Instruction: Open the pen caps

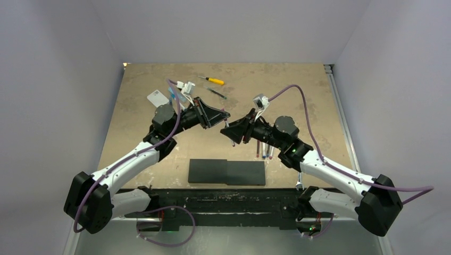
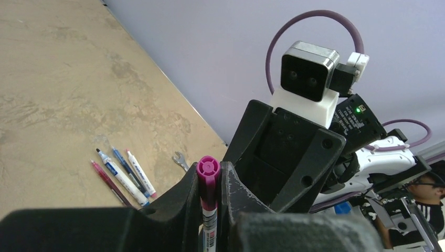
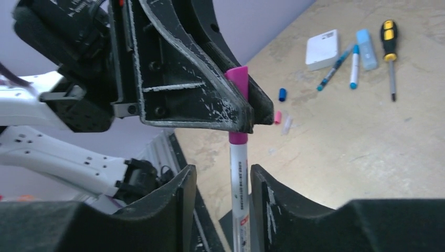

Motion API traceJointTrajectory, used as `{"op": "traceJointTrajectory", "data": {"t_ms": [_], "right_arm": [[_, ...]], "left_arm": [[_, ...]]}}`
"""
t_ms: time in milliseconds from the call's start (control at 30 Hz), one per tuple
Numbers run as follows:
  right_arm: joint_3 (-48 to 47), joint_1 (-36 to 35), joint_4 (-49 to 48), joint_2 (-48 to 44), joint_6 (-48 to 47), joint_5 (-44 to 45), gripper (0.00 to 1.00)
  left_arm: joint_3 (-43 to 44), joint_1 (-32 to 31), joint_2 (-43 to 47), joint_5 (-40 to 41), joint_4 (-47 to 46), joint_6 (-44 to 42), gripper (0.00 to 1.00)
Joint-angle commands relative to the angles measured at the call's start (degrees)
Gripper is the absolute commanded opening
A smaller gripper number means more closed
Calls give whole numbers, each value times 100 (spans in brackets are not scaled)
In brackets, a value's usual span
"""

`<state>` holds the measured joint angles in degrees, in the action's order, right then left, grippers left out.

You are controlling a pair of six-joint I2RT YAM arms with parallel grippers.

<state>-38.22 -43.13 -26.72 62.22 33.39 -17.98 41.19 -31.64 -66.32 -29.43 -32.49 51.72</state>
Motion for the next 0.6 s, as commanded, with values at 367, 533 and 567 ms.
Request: {"op": "traceJointTrajectory", "data": {"t_ms": [367,533,567], "right_arm": [[-129,16,-473,-114,543,-551,0],[-27,12,-442,-186,581,-536,0],[-8,10,-444,-204,563,-495,0]], "left_arm": [[70,46,236,-241,-976,496,0],[-109,986,-36,-333,-3294,2375,0],[-94,1147,-175,-294,-3726,2708,0]]}}
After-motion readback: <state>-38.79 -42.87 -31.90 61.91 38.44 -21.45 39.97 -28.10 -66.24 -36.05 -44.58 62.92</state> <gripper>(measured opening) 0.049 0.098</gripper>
